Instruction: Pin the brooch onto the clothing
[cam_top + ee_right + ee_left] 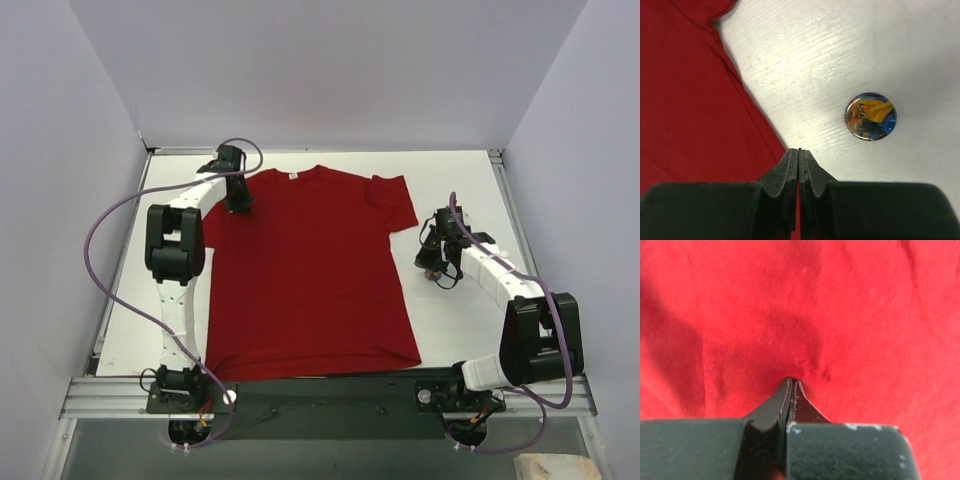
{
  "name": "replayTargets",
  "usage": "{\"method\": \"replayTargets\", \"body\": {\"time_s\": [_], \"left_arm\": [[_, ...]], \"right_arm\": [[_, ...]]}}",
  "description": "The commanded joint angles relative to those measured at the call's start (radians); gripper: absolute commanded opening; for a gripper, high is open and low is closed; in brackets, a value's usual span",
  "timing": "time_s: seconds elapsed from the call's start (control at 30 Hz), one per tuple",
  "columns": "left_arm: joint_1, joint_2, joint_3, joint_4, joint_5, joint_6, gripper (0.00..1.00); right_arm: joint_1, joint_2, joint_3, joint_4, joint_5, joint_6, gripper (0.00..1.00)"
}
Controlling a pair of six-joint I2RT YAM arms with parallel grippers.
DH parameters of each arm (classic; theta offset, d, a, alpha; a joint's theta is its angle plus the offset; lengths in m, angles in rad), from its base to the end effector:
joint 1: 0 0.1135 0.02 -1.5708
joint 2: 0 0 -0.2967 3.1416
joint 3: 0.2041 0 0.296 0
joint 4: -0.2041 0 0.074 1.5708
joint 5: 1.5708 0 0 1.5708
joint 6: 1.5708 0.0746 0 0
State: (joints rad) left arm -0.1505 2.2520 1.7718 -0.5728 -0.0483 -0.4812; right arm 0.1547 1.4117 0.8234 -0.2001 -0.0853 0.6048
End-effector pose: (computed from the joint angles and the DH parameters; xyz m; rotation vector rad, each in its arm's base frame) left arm 0.5593 -0.0812 0.1342 -0.4495 2.5918 -0.1560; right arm 0.3468 0.0605 0.1903 0.4954 2.3537 0.4630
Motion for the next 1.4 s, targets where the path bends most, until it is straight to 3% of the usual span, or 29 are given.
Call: {"method": "replayTargets", "body": {"time_s": [0.0,0.17,0.3,0.4,0.43,0.47,0.53,0.57,0.67,0.87,0.97,1.37], "left_arm": [[0.003,0.09,0.126,-0.091,-0.022,0.05,0.0],[0.0,0.078,0.158,-0.059,0.017,0.061,0.0],[-0.041,-0.021,0.141,-0.001,0.079,0.058,0.04],[-0.095,-0.087,0.117,0.052,0.148,0.053,0.22],[-0.112,-0.098,0.112,0.065,0.206,0.053,0.32],[-0.125,-0.114,0.101,0.074,0.229,0.046,0.34],[-0.175,-0.124,0.089,0.12,0.316,0.023,0.49],[-0.193,-0.129,0.072,0.138,0.343,0.013,0.59],[-0.274,-0.124,0.061,0.208,0.45,-0.017,0.72],[-0.395,-0.023,0.129,0.309,0.623,-0.089,0.73],[-0.446,0.038,0.178,0.32,0.643,-0.115,0.71],[-0.607,0.296,0.52,0.073,0.593,-0.06,0.57]], "right_arm": [[-0.026,-0.017,0.003,-0.044,0.028,-0.033,0.03],[-0.066,-0.019,-0.006,-0.048,0.015,-0.054,0.09],[-0.122,-0.045,-0.013,-0.052,-0.013,-0.066,0.18],[-0.152,-0.062,-0.018,-0.05,-0.025,-0.074,0.29],[-0.185,-0.065,-0.018,-0.05,-0.03,-0.073,0.31],[-0.193,-0.065,-0.018,-0.048,-0.031,-0.074,0.38],[-0.217,-0.066,-0.021,-0.05,-0.042,-0.073,0.44],[-0.227,-0.066,-0.029,-0.044,-0.044,-0.07,0.52],[-0.273,-0.071,-0.064,-0.019,-0.077,-0.063,0.58],[-0.385,-0.06,-0.147,0.088,-0.226,-0.045,0.58],[-0.417,-0.046,-0.181,0.139,-0.267,-0.025,0.57],[-0.425,0.053,-0.165,0.192,-0.309,0.016,0.46]]}}
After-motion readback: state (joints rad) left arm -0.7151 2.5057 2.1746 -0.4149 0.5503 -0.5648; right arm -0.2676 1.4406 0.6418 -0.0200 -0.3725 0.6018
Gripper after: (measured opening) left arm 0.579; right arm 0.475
